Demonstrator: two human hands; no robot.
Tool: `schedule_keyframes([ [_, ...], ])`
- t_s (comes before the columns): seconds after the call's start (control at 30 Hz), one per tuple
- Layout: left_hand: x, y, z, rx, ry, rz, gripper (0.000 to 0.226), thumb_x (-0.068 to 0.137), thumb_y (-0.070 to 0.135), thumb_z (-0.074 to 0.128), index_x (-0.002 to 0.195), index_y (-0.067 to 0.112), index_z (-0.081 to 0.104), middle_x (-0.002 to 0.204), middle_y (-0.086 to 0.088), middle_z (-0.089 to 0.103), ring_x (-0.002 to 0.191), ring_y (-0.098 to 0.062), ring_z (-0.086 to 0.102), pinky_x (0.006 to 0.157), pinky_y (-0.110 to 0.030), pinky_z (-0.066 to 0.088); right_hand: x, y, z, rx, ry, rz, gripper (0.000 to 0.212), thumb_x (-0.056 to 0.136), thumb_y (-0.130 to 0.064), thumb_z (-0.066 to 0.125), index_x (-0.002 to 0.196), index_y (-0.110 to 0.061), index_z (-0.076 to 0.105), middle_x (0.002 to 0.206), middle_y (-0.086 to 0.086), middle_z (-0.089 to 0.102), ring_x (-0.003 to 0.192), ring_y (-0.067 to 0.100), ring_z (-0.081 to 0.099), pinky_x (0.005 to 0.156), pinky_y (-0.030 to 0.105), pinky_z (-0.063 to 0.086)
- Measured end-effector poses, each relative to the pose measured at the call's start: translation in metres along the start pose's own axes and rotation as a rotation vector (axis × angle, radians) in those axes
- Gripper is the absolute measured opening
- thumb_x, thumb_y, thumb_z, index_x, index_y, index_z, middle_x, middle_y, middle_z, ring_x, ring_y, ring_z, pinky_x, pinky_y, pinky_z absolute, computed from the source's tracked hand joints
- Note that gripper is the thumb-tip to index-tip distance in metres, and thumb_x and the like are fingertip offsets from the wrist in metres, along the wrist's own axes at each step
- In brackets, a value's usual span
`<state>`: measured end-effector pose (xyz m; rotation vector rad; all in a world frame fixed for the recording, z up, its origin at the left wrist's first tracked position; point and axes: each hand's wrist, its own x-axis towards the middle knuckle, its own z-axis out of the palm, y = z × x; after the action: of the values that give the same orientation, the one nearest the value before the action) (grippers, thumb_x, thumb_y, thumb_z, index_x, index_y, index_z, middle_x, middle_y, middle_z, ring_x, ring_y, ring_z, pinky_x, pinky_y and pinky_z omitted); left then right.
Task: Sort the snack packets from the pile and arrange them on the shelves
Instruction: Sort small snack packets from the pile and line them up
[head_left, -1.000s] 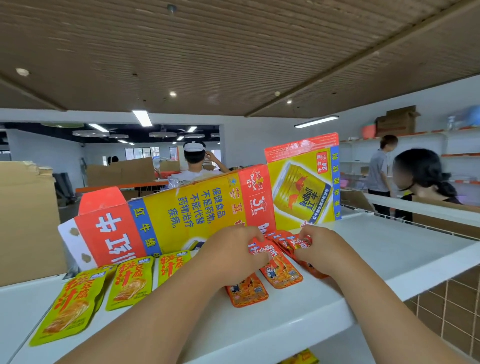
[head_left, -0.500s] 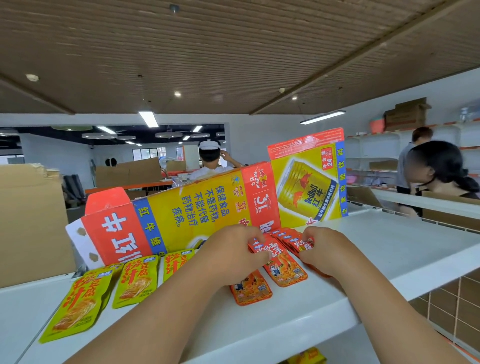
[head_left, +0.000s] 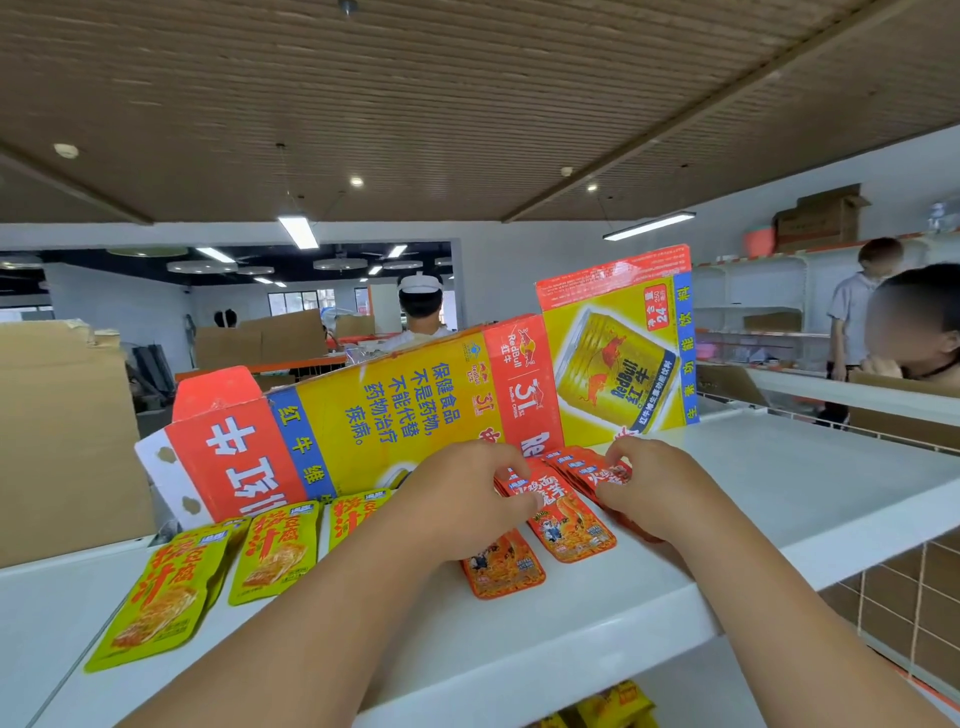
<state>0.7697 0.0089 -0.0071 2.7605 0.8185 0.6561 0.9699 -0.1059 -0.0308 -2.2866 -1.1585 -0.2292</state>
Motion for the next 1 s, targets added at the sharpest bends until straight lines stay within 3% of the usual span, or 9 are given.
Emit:
schedule_keyframes([
  [0.2,0.001,-0.001,-0.001,0.02,0.004,0.006,0.033,0.089,0.062,0.064,0.118,0.046,0.061,0.12,0.016,0.061,0.103,-0.01,0.057,0.081,-0.029,0.051,0.0,-0.002,-0.001,0.087,0.054,-0.002,0.035,0.086,-0.044,0.067,0.116,-0.027,0.063,0.119,0.005,0.062,0.093,0.024,0.061,0.074,0.033,0.048],
  [0.33,0.001,0.002,0.0,0.071,0.034,0.025,0.043,0.089,0.061,0.064,0.128,0.043,0.058,0.128,0.013,0.06,0.113,-0.012,0.055,0.091,-0.033,0.052,-0.001,-0.004,-0.002,0.161,0.075,-0.043,0.041,0.084,-0.048,0.07,0.119,-0.028,0.062,0.124,0.004,0.06,0.084,0.023,0.064,0.073,0.033,0.048],
  [0.57,-0.003,0.006,-0.002,0.253,0.154,0.107,0.064,0.087,0.067,0.059,0.144,0.041,0.046,0.14,0.009,0.053,0.131,-0.021,0.046,0.106,-0.045,0.044,-0.009,-0.016,-0.01,0.255,0.064,-0.139,0.051,0.085,-0.045,0.074,0.131,-0.032,0.058,0.14,-0.001,0.054,0.113,0.019,0.057,0.089,0.034,0.048],
  [0.67,-0.006,0.004,-0.016,0.241,0.225,0.103,0.065,0.087,0.067,0.058,0.145,0.041,0.045,0.144,0.009,0.051,0.136,-0.021,0.042,0.111,-0.046,0.04,-0.012,-0.031,-0.016,0.302,0.064,-0.183,0.051,0.084,-0.046,0.075,0.131,-0.034,0.059,0.136,-0.004,0.055,0.11,0.014,0.057,0.088,0.033,0.049],
  [0.8,-0.021,-0.007,-0.041,0.235,0.268,0.062,0.061,0.087,0.066,0.06,0.142,0.042,0.048,0.142,0.01,0.053,0.135,-0.02,0.043,0.11,-0.043,0.04,-0.015,-0.061,-0.025,0.3,0.06,-0.247,0.058,0.084,-0.045,0.075,0.137,-0.03,0.057,0.142,-0.002,0.053,0.126,0.018,0.053,0.098,0.034,0.045],
  [1.0,-0.053,-0.044,-0.091,0.255,0.323,-0.003,0.057,0.089,0.063,0.06,0.141,0.04,0.05,0.145,0.009,0.051,0.136,-0.019,0.043,0.11,-0.041,0.04,-0.021,-0.12,-0.035,0.307,0.038,-0.359,0.055,0.088,-0.043,0.072,0.138,-0.032,0.055,0.144,-0.002,0.051,0.122,0.019,0.054,0.094,0.032,0.044],
])
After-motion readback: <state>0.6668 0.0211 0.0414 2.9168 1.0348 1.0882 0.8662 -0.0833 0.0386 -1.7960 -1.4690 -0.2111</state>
